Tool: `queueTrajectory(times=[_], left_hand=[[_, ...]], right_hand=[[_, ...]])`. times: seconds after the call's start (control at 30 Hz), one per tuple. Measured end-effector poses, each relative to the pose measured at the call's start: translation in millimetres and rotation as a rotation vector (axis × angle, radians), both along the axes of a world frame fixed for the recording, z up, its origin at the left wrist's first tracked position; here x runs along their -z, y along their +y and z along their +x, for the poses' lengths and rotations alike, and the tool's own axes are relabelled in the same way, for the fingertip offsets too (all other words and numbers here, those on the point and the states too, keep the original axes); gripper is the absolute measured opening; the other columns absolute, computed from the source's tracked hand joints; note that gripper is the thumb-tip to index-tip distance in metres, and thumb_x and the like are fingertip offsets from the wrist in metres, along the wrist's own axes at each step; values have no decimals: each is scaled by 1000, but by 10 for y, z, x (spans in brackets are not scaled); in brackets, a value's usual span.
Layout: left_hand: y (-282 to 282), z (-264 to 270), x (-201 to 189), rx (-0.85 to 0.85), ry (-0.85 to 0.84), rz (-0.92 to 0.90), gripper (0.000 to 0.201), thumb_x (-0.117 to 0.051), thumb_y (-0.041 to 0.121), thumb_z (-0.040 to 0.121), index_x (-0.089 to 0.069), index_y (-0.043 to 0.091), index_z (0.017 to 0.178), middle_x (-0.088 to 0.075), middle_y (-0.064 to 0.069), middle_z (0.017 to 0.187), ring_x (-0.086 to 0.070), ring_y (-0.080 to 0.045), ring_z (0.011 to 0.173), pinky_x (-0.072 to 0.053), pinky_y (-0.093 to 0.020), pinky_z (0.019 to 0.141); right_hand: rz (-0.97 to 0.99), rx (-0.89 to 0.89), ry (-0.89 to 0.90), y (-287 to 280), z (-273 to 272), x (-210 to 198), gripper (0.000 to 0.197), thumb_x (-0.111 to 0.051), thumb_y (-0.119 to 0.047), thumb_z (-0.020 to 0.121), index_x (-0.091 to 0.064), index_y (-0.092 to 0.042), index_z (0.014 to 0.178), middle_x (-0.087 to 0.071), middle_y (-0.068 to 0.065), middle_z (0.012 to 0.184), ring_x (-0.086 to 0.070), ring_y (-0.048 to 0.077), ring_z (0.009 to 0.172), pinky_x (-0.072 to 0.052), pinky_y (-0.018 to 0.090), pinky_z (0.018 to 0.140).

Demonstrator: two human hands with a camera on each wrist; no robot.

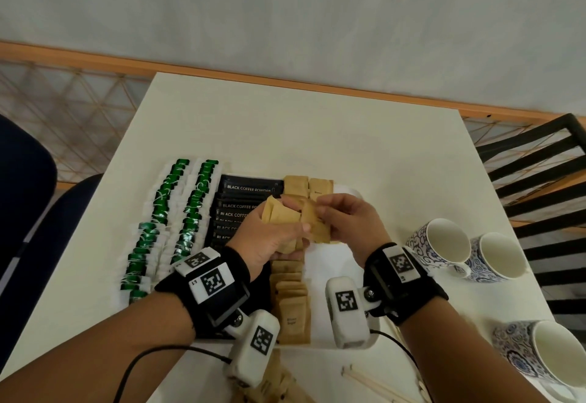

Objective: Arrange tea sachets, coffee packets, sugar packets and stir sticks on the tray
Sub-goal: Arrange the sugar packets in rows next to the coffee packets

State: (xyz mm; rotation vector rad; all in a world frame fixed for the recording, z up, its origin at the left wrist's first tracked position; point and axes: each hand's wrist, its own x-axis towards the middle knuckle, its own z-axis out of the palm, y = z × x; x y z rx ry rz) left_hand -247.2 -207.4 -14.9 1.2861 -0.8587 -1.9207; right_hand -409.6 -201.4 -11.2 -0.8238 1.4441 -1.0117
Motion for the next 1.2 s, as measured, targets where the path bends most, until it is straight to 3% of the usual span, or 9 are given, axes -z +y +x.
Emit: queueTrajectory(times=[0.07,0.17,0.27,0.33,0.5,0.67,0.77,0.97,1.2], left_hand=[[12,-4,-6,15,-7,8,38,-73,-6,75,-62,12,106,-69,-15,93,-71,-26,72,-60,-42,66],[-7,-4,-16,-16,-49,-8,35,-71,-10,75,-64,13,101,-66,-15,99,-69,-27,79,-59,-37,57],[-34,15,-8,-44,-79,-17,32,-69,-8,77,-63,19,93,-64,-8,91,-67,-21,79,-59,-36,57],[-46,30,0,-60,-66,7,29,-68,-4,81,-61,18,98,-65,-9,88,-67,-22,74,-60,-36,59],[-93,51,-12,-67,-8,84,25,-46,2,92,-56,15,111,-64,-13,90,-67,-27,75,-59,-40,65],[-76,56,-10,-19,47,121,36,-32,-3,92,-51,12,119,-62,-20,106,-66,-40,94,-55,-52,82],[-68,55,4,-10,33,110,35,-36,-6,94,-54,16,115,-61,-16,113,-64,-37,103,-58,-47,77],[-69,107,47,-22,-6,81,31,-52,-2,93,-61,21,113,-67,-11,109,-68,-26,94,-61,-37,67],[-84,131,79,-29,-16,77,32,-56,2,92,-58,16,120,-68,-11,110,-70,-23,88,-61,-36,65]], right_hand=[[4,57,-55,21,-34,29,19,-62,2,86,-61,-15,93,-64,6,82,-62,20,74,-53,32,60],[6,-75,5,115,-63,75,34,-61,5,85,-61,-21,107,-63,11,91,-65,23,81,-58,35,69],[40,-275,195,226,-100,107,28,-64,-4,85,-68,-27,101,-71,5,99,-67,20,91,-55,29,81],[85,-364,394,279,-154,145,17,-68,-17,84,-72,-26,97,-73,-1,93,-67,17,90,-53,28,83],[107,-60,451,322,-303,210,10,-68,-17,82,-66,-14,92,-71,1,75,-62,10,61,-48,28,65],[157,-48,587,288,-262,304,25,-62,-19,85,-52,-19,108,-68,2,75,-67,13,61,-53,27,58],[156,-124,740,231,-224,326,38,-63,-32,84,-46,-25,116,-67,-1,74,-67,15,69,-54,31,64],[184,-190,844,69,-166,345,46,-63,-47,82,-45,-25,118,-64,2,88,-66,23,74,-55,40,73],[147,-133,840,-47,-123,327,49,-65,-46,83,-44,-21,120,-61,2,93,-61,23,88,-48,34,75]])
